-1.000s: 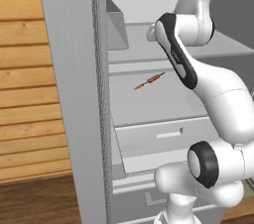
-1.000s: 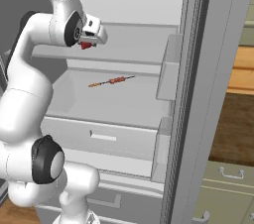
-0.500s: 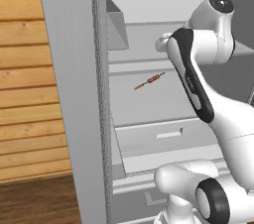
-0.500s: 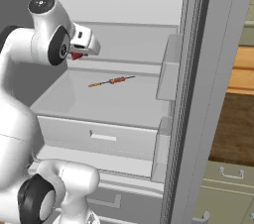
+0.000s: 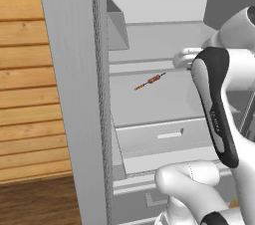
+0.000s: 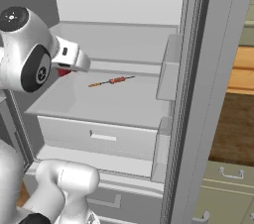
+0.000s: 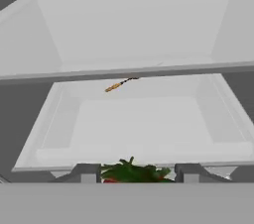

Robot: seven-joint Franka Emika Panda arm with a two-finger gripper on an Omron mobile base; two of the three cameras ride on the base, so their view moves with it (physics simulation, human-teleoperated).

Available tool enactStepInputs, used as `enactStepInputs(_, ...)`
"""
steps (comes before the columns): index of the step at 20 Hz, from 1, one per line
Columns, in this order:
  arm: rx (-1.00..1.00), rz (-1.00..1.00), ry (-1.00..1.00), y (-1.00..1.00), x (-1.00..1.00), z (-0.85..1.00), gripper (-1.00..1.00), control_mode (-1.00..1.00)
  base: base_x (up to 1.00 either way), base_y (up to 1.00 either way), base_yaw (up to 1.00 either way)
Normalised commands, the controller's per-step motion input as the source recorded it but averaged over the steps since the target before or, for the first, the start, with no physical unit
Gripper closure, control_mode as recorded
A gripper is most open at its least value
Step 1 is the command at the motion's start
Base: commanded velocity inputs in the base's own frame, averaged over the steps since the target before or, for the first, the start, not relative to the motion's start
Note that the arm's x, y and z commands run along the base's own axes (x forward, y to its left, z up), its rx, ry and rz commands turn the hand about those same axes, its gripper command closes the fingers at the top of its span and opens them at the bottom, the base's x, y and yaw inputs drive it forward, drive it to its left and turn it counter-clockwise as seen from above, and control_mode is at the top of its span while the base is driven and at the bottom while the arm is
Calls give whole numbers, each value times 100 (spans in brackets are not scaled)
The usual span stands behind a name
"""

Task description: Take the strawberry from the fridge and place it on top of the pancake, located on the dining counter.

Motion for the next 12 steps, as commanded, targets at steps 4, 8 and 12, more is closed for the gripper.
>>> enactStepInputs(4, 0, 0, 0, 0, -31, 0, 100, -100, 0, 0, 0)
enactStepInputs(8, -2, 1, 0, 1, 0, -16, 100, -100, 0, 0, 0)
enactStepInputs(12, 0, 0, -15, -1, -67, -3, 100, -100, 0, 0, 0)
